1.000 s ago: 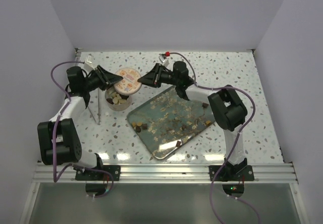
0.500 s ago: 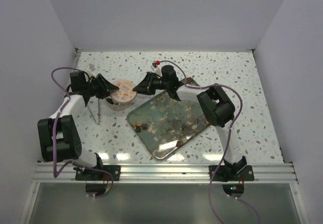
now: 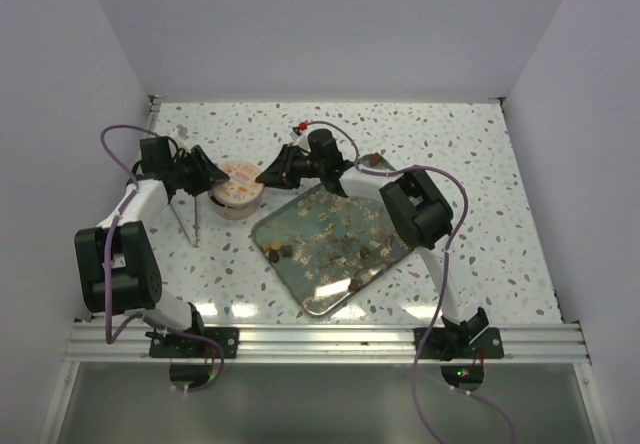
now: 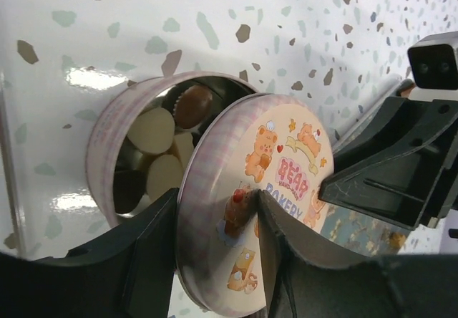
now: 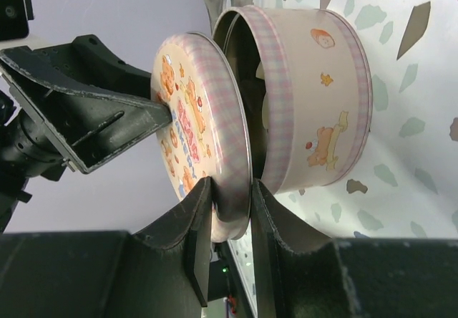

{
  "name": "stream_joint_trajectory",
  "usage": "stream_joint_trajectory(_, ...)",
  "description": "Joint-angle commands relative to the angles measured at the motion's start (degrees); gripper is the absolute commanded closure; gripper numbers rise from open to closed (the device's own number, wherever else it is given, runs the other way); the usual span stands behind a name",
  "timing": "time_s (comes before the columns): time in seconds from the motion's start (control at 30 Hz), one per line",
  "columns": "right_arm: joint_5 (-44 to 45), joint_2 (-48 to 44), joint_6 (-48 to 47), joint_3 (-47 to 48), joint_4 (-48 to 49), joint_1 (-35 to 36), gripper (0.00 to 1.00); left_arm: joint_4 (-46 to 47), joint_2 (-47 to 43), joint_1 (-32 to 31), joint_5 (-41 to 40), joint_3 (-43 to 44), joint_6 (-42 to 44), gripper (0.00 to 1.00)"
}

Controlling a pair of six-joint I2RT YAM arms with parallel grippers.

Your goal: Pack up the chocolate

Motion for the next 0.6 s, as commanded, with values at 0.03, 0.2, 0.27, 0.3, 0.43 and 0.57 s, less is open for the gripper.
stream_joint_trajectory(0.03,1.92,0.06,-3.17,5.44,0.92,0.87,0.96,-5.20,1.60,0.07,-11.19,1.31,8.70,0.51)
stream_joint_trajectory(0.2,2.80,0.68,-3.43,6.06,0.31,0.87,0.96,-5.64,1.77,0.15,-13.65,1.40,10.46,0.49)
stream_joint_trajectory(0.27,2.89,0.94,-3.53,6.24,-0.04,0.87,0.96,-5.73,2.21,0.15,-14.62,1.57,10.90,0.49)
stream_joint_trajectory(0.3,2.97,1.03,-3.61,6.24,-0.04,0.95,0.96,-5.81,2.39,0.15,-14.89,1.66,10.98,0.49)
stream_joint_trajectory(0.43,3.24,1.55,-3.79,6.41,-0.57,0.95,0.96,-5.46,2.56,0.15,-15.33,1.84,11.16,0.48)
stream_joint_trajectory(0.57,3.24,2.17,-4.40,6.50,-1.54,0.96,0.96,-5.11,1.34,0.15,-15.68,2.80,11.16,0.48)
